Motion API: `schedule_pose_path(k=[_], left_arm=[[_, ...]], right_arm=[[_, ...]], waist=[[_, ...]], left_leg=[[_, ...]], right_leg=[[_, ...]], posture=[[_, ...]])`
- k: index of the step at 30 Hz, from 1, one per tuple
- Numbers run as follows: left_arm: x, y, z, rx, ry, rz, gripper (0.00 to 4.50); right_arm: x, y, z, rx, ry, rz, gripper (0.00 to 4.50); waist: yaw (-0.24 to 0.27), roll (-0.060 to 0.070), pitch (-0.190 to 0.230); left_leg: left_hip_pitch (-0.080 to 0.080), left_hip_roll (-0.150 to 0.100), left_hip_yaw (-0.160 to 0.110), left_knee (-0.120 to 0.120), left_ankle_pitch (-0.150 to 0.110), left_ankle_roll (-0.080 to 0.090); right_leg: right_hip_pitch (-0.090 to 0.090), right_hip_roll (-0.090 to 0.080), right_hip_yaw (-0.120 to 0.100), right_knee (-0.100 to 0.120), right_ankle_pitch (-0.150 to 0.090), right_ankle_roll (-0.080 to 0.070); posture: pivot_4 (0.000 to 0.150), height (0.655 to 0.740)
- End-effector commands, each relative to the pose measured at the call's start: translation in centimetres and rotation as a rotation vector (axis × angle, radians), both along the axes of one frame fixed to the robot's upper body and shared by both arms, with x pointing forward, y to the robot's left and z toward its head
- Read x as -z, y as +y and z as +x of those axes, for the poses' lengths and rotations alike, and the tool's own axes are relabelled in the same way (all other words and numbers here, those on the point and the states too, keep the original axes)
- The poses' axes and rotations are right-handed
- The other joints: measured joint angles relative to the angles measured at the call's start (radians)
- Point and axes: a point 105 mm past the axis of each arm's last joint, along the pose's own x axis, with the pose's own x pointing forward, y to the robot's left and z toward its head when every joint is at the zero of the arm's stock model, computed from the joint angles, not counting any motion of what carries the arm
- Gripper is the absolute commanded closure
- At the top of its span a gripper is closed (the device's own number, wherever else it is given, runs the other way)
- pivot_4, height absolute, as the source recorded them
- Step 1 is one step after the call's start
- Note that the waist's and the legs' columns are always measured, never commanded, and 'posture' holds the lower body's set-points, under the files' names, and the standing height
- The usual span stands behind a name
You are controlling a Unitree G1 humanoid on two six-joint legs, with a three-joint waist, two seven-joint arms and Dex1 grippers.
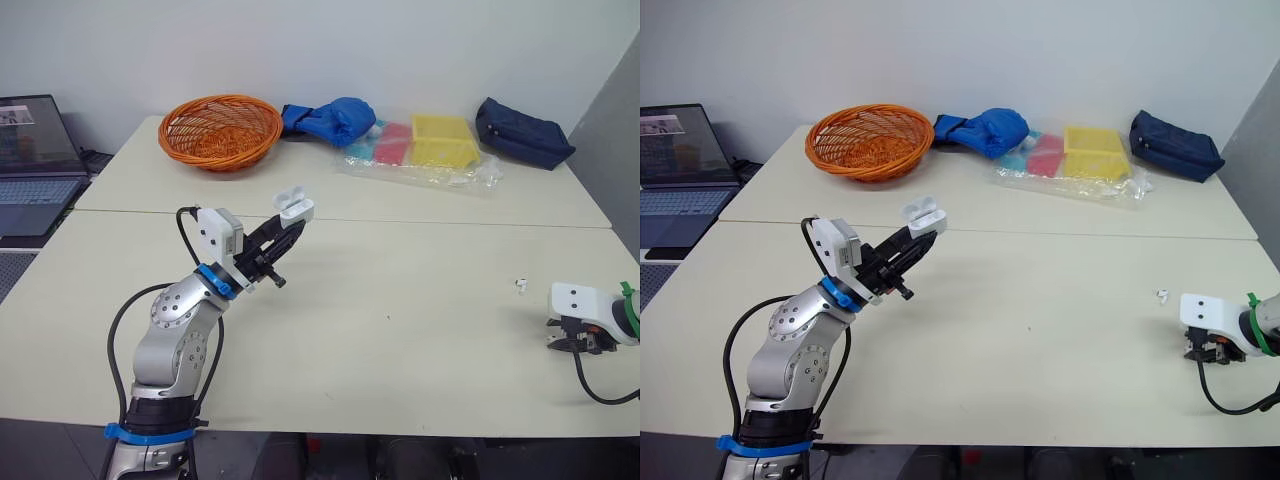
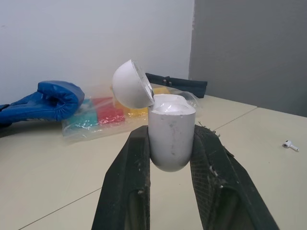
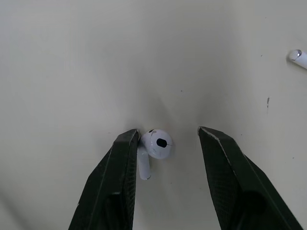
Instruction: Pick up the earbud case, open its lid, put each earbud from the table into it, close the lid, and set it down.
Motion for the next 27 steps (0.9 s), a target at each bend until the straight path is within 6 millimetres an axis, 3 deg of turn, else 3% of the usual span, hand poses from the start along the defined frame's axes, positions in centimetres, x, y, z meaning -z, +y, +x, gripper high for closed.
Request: schedule_pose_path(k=[1, 4, 7, 11, 14, 15, 19, 21, 22, 23, 25, 27], left_arm=[[-1.3, -0.2, -0.5, 0.007, -0.057, -0.009, 3.73], [-1.3, -0.2, -0.6, 0.007, -0.056, -0.011, 3.73], [-1.2, -0.3, -0.6, 0.008, -0.054, -0.011, 3.73], [-1.2, -0.2, -0.6, 0.008, -0.054, -0.011, 3.73], [-1.1, -0.3, -0.4, 0.011, -0.054, -0.008, 3.73], [-1.1, -0.3, -0.4, 0.011, -0.055, -0.007, 3.73], [-1.0, -0.5, -0.3, 0.021, -0.057, -0.007, 3.73], [-1.0, -0.6, -0.3, 0.025, -0.058, -0.006, 3.73], [-1.1, -0.8, -0.2, 0.034, -0.065, -0.013, 3.73], [-1.3, -1.0, -0.1, 0.04, -0.071, -0.018, 3.73], [-1.5, -1.3, 0.1, 0.047, -0.082, -0.027, 3.73], [-1.6, -1.5, 0.3, 0.053, -0.09, -0.034, 3.73]], right_arm=[[0.3, -1.1, -0.4, 0.024, 0.033, -0.049, 2.46], [0.4, -1.2, -0.5, 0.027, 0.037, -0.048, 3.08], [0.5, -1.2, -0.6, 0.023, 0.042, -0.049, 4.03], [0.5, -1.3, -0.6, 0.026, 0.047, -0.049, 4.09], [-0.2, -0.3, 0.0, 0.004, 0.023, 0.0, 4.09], [-0.7, 0.9, 0.6, -0.021, 0.003, 0.051, 4.09], [-5.4, 10.7, 3.2, -0.14, -0.123, 0.461, 4.09], [-6.7, 12.8, 3.6, -0.135, -0.148, 0.543, 4.09], [-10.5, 16.8, 5.1, -0.098, -0.248, 0.807, 4.09], [-13.1, 19.4, 5.4, -0.08, -0.273, 0.982, 4.09], [-17.3, 23.5, 5.0, -0.104, -0.29, 1.221, 4.09], [-20.3, 26.2, 4.6, -0.108, -0.325, 1.391, 4.09]], waist=[[0.0, 0.0, 0.0], [0.001, 0.0, 0.0], [0.0, -0.001, 0.0], [0.001, -0.001, 0.0], [0.001, -0.001, 0.0], [0.001, -0.001, 0.0], [-0.022, -0.002, 0.001], [-0.03, -0.001, 0.001], [-0.028, -0.002, 0.001], [-0.036, -0.003, 0.002], [-0.041, -0.002, 0.003], [-0.033, -0.002, 0.003]], left_leg=[[0.0, 0.0, 0.0, 0.0, 0.0, 0.0], [0.0, 0.0, 0.0, 0.0, 0.0, 0.0], [0.001, 0.0, 0.001, 0.0, 0.0, 0.0], [0.003, 0.0, 0.003, 0.0, 0.0, 0.0], [0.005, 0.0, 0.004, 0.0, 0.0, 0.0], [0.006, 0.0, 0.004, 0.0, 0.0, 0.0], [0.009, 0.001, 0.004, -0.002, 0.0, 0.0], [0.009, 0.001, 0.003, -0.002, 0.0, 0.0], [0.008, 0.001, 0.002, -0.002, 0.0, 0.0], [0.009, 0.001, 0.001, -0.003, 0.0, 0.0], [0.007, 0.004, 0.003, -0.003, 0.002, -0.003], [0.007, 0.005, 0.001, -0.004, 0.003, -0.004]], right_leg=[[0.0, 0.0, 0.0, 0.0, 0.0, 0.0], [0.0, 0.0, 0.0, 0.0, 0.0, 0.0], [0.0, 0.0, 0.002, 0.0, 0.0, 0.001], [0.002, 0.0, 0.003, 0.0, 0.001, 0.001], [0.003, 0.0, 0.004, 0.0, 0.001, 0.001], [0.003, 0.0, 0.005, 0.0, 0.001, 0.001], [0.003, 0.003, 0.016, 0.001, 0.002, 0.002], [0.001, 0.005, 0.018, 0.003, 0.003, 0.001], [0.0, 0.005, 0.018, 0.003, 0.003, 0.001], [0.0, 0.005, 0.017, 0.003, 0.003, 0.001], [-0.003, 0.007, 0.019, 0.003, 0.007, -0.001], [-0.003, 0.007, 0.017, 0.003, 0.007, -0.001]], posture=[[0.15, 0.74], [0.15, 0.74], [0.15, 0.74], [0.15, 0.74], [0.15, 0.74], [0.15, 0.74], [0.15, 0.74], [0.15, 0.74], [0.15, 0.74], [0.15, 0.74], [0.15, 0.74], [0.15, 0.74]])
